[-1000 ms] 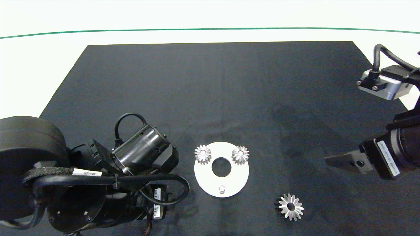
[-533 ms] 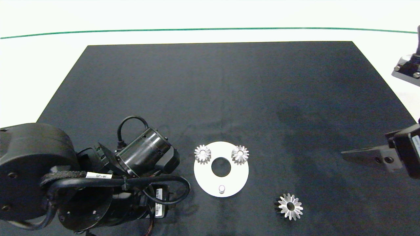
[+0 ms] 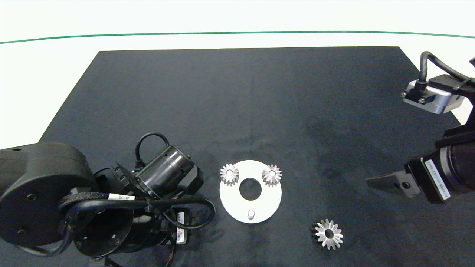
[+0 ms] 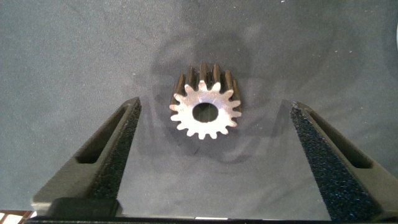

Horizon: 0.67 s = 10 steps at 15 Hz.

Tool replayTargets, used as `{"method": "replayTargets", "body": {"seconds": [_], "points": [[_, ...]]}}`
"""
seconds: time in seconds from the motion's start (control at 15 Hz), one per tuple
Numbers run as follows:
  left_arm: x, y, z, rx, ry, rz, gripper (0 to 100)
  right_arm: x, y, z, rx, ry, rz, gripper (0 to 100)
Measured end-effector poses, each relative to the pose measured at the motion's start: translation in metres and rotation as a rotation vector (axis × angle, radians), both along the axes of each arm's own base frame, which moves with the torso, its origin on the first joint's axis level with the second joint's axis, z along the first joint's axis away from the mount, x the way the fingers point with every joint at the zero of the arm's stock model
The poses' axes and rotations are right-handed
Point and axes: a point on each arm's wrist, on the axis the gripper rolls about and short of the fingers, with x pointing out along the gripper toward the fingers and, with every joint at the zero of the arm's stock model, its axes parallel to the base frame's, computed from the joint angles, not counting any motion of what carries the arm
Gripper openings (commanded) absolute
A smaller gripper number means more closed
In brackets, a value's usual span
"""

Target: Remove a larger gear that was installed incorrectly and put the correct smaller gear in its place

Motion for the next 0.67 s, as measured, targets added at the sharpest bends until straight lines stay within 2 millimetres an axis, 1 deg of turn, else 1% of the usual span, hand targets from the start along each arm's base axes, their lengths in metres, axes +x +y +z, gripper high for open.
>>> {"method": "replayTargets", "body": {"seconds": [0.67], "points": [[0.0002,-0.0009,-0.0039,-0.003,-0.005,-0.005,74,0.004,0.0031,-0.0034,-0.01,0.014,0.0,100]]}}
